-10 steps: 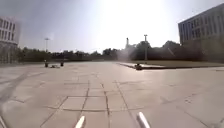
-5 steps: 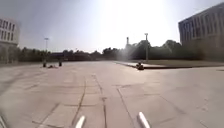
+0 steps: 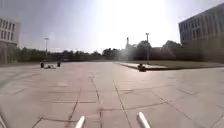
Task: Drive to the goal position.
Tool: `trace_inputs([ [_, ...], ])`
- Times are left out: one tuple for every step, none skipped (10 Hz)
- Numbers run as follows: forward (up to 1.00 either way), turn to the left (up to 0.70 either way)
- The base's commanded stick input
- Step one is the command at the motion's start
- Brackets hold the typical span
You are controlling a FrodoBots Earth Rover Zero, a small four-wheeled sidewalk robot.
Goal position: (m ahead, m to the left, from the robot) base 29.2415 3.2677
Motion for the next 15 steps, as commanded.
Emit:
trace_inputs([
  [0.7, 0.0],
  [0.7, 0.0],
  [0.7, 0.0],
  [0.7, 0.0],
  [0.7, 0.0],
  [0.7, 0.0],
  [0.7, 0.0],
  [0.7, 0.0],
  [0.7, 0.0],
  [0.7, 0.0],
  [0.7, 0.0],
  [0.7, 0.0],
  [0.7, 0.0],
  [0.7, 0.0],
  [0.7, 0.12],
])
